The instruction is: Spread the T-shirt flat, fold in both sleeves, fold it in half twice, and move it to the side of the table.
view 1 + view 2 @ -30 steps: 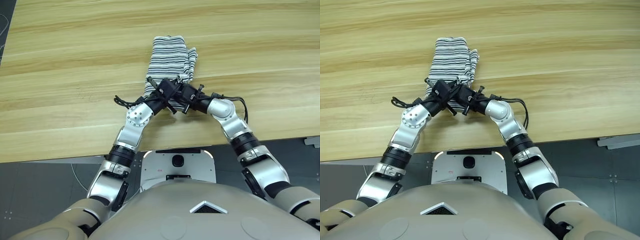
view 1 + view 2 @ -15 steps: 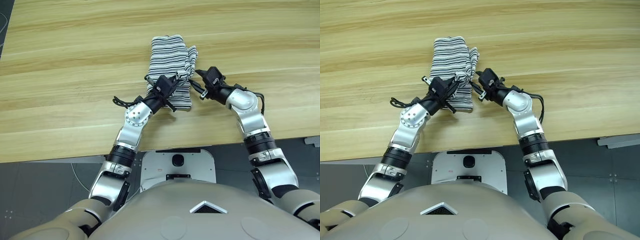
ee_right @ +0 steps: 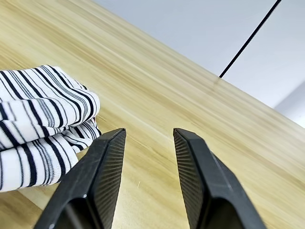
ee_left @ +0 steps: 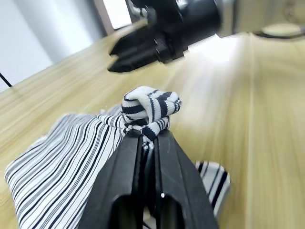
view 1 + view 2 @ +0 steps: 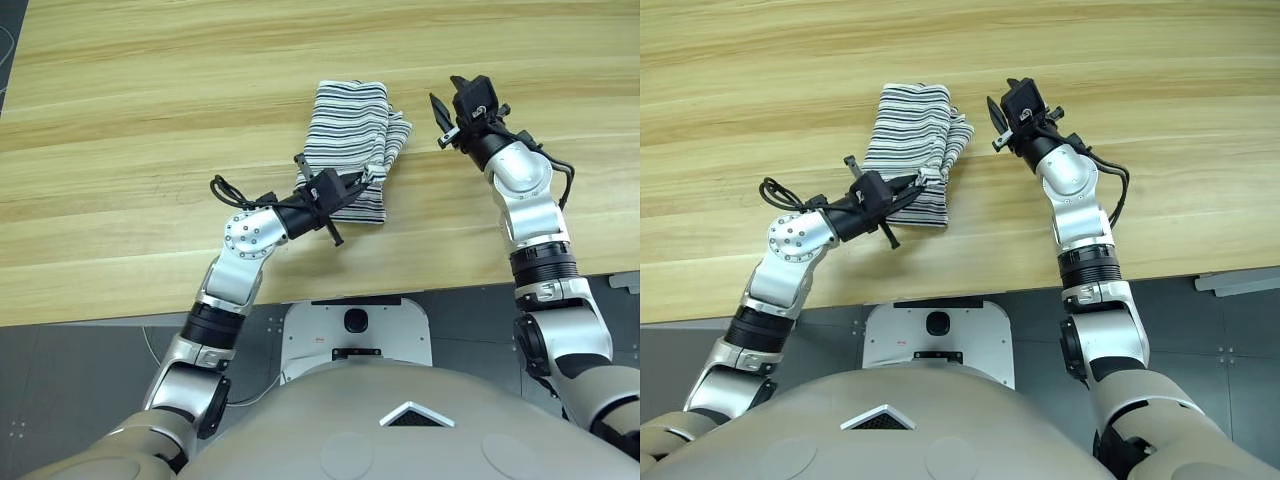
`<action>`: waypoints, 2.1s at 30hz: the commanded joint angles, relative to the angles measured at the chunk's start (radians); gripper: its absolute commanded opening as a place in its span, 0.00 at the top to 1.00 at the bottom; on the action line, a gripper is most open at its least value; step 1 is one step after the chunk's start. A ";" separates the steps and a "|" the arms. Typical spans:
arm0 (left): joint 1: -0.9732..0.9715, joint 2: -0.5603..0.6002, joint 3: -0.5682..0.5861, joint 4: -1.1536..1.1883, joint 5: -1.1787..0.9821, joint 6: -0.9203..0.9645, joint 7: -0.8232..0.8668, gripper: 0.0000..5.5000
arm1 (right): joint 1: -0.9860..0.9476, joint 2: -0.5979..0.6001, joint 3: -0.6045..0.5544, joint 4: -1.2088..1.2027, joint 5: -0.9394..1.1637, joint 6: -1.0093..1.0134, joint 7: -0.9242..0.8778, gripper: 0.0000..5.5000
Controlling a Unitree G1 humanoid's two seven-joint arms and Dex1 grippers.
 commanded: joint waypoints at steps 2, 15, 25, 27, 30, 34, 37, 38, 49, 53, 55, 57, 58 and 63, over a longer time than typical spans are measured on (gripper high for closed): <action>0.009 0.036 -0.056 0.031 0.073 0.011 -0.017 0.90 | -0.024 0.015 0.025 -0.014 -0.018 -0.019 0.002 0.67; 0.013 -0.030 -0.005 -0.046 -0.066 0.036 -0.012 0.51 | -0.074 0.056 0.071 0.065 -0.038 -0.062 0.006 0.67; 0.073 -0.018 0.040 -0.258 -0.305 0.041 -0.120 0.51 | -0.178 0.141 0.130 0.245 -0.018 -0.105 0.123 0.67; 0.087 -0.014 0.061 -0.299 -0.374 0.027 -0.152 0.51 | -0.182 0.155 0.139 0.282 0.005 -0.106 0.205 0.67; 0.093 -0.024 0.116 -0.324 -0.472 0.036 -0.157 0.50 | -0.204 0.173 0.119 0.380 0.051 -0.107 0.315 0.63; 0.103 -0.029 0.156 -0.358 -0.565 0.044 -0.165 0.50 | -0.202 0.171 0.132 0.441 0.079 -0.093 0.499 0.50; 0.103 -0.031 0.182 -0.347 -0.579 0.036 -0.154 0.50 | -0.213 0.136 0.168 0.486 0.033 -0.092 0.566 0.41; 0.099 -0.034 0.191 -0.336 -0.579 0.034 -0.148 0.50 | -0.222 0.123 0.181 0.505 0.010 -0.096 0.573 0.41; 0.039 -0.125 0.315 -0.228 -0.576 -0.001 -0.031 0.50 | -0.349 0.029 0.458 0.741 -0.363 -0.170 0.276 0.41; 0.004 -0.158 0.390 -0.167 -0.577 -0.018 0.050 0.50 | -0.378 -0.032 0.488 0.823 -0.407 -0.141 0.201 0.41; -0.008 -0.168 0.416 -0.148 -0.577 -0.023 0.076 0.50 | -0.383 -0.072 0.485 0.855 -0.412 -0.125 0.186 0.41; -0.018 -0.173 0.443 -0.132 -0.577 -0.028 0.100 0.50 | -0.382 -0.125 0.507 0.878 -0.442 -0.114 0.184 0.41; -0.020 -0.174 0.457 -0.126 -0.578 -0.030 0.112 0.50 | -0.381 -0.152 0.516 0.886 -0.456 -0.107 0.186 0.41; -0.027 -0.190 0.516 -0.096 -0.584 -0.040 0.169 0.50 | -0.372 -0.264 0.549 0.912 -0.505 -0.055 0.182 0.41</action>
